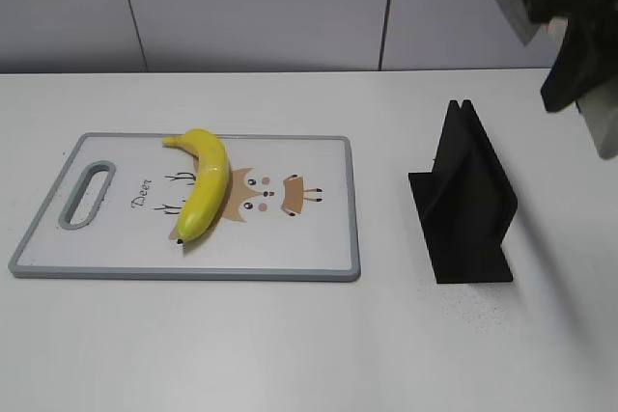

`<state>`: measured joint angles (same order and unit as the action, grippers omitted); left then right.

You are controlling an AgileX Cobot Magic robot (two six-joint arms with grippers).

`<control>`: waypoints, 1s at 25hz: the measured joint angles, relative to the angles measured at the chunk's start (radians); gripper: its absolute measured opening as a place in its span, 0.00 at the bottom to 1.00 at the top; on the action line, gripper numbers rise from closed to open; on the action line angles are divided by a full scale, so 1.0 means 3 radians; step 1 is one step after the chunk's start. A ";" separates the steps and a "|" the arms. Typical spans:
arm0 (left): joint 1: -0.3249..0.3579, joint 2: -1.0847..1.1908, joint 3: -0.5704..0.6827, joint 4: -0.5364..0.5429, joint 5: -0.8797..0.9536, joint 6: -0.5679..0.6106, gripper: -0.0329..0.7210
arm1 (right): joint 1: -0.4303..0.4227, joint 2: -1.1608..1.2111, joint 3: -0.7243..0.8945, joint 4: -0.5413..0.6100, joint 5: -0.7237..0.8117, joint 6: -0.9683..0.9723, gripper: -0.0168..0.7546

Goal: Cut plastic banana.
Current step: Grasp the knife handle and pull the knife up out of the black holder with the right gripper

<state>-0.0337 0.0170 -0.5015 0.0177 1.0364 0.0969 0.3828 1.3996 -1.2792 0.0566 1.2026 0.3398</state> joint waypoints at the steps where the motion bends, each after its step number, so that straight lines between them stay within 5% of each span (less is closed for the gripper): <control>1: 0.0000 0.0000 0.0000 0.0000 0.0000 0.0000 0.36 | 0.0000 -0.0028 -0.0096 0.0003 0.0000 0.0000 0.26; 25: 0.0000 0.0000 0.0000 -0.0025 0.0000 0.0000 0.36 | 0.0000 -0.0112 -0.0398 0.0027 0.0018 -0.0233 0.26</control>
<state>-0.0337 0.0170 -0.5015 0.0103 1.0364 0.0969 0.3828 1.3660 -1.3986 0.0647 1.2081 0.2700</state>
